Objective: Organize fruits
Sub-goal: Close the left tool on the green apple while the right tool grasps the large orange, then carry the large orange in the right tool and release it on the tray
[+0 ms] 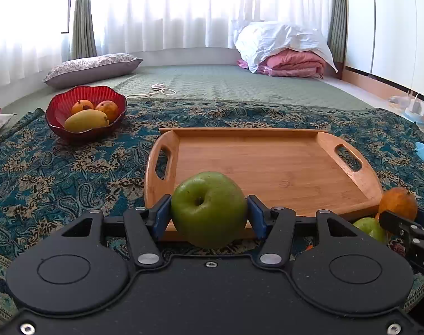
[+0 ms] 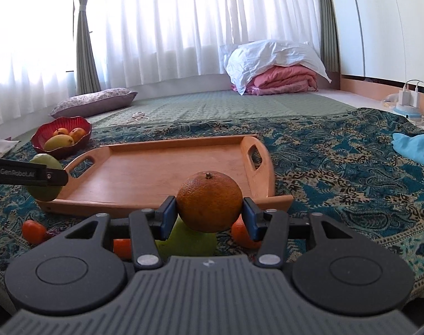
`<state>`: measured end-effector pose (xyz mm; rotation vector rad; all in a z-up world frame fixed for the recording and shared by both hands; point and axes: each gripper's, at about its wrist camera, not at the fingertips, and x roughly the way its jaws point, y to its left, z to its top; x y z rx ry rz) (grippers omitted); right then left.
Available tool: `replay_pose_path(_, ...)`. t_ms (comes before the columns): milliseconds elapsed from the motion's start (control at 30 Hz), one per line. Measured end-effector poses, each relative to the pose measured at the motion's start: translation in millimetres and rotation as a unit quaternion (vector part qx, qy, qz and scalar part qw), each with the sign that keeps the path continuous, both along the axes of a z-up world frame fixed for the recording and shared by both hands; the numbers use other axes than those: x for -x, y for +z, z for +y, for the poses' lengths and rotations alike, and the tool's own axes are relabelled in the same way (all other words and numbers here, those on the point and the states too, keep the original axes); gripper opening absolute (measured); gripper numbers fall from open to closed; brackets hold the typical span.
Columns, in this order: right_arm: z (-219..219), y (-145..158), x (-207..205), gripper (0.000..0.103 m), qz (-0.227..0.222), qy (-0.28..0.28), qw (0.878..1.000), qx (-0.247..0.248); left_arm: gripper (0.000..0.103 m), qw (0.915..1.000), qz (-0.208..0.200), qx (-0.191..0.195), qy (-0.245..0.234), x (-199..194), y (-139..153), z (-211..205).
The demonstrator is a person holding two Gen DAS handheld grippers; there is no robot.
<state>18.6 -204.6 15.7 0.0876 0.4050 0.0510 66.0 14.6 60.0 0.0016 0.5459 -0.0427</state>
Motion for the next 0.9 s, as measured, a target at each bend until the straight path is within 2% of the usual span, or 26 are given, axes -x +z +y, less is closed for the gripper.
replay_pose_path(200,-12.7,0.9,-7.6,0.054,-0.008,-0.033,0.999,-0.006,0.055,1.0,0.003,-0.002,-0.003,-5.0,-4.0,2.9)
replay_pose_path(700,-40.3,8.5,-20.7,0.054,-0.045,-0.075,0.996,0.022,0.055,1.0,0.001,-0.002,0.004,-13.0,-4.9,3.9)
replay_pose_path(900,-44.0,5.7,-27.3,0.054,-0.048,-0.073,0.996,0.028,0.055,0.9999,0.007,-0.002,0.008,-18.5,-8.3,1.3)
